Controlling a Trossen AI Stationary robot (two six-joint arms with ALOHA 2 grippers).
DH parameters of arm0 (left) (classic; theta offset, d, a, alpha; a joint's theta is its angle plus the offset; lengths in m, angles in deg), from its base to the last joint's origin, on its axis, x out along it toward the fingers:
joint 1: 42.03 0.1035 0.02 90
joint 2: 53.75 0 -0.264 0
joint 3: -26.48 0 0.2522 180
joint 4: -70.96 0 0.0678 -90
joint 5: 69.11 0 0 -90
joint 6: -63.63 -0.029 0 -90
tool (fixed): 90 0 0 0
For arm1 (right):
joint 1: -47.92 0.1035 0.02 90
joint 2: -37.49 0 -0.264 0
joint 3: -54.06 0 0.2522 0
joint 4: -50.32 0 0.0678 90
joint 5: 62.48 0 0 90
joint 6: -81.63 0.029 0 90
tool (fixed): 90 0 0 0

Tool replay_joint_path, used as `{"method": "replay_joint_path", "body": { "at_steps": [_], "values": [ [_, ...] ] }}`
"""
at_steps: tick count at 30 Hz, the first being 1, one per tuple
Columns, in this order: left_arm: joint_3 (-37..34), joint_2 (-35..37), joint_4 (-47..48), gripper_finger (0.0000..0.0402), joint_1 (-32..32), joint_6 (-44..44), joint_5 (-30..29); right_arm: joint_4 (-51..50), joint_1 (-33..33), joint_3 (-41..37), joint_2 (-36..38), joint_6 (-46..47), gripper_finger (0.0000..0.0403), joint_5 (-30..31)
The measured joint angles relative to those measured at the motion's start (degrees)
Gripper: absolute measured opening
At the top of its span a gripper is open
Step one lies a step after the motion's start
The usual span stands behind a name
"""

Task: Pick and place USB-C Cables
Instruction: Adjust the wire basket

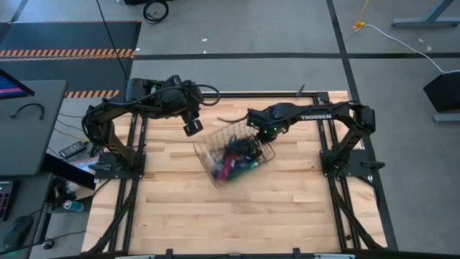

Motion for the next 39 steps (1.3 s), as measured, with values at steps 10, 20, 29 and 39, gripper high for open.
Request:
{"method": "replay_joint_path", "body": {
  "at_steps": [10, 20, 29, 39],
  "values": [
    [0.00, 0.00, 0.01, 0.0156, 0.01, 0.05, 0.00, 0.78, 1.51, 0.02, 0.00, 12.14, 0.0004, 4.31],
    [0.00, 0.00, 0.01, 0.0156, -0.01, 0.00, -0.02, 4.41, 7.11, -9.17, 3.82, 25.95, 0.0004, 9.65],
    [0.00, 0.00, 0.03, 0.0156, 0.01, -0.06, -0.02, 2.37, 11.74, -10.93, 8.44, 34.61, 0.0003, 11.45],
    [0.00, 0.00, 0.01, 0.0156, -0.01, -0.10, -0.02, 6.42, 18.60, -10.80, 7.56, 42.17, 0.0002, 10.58]
  ]
}}
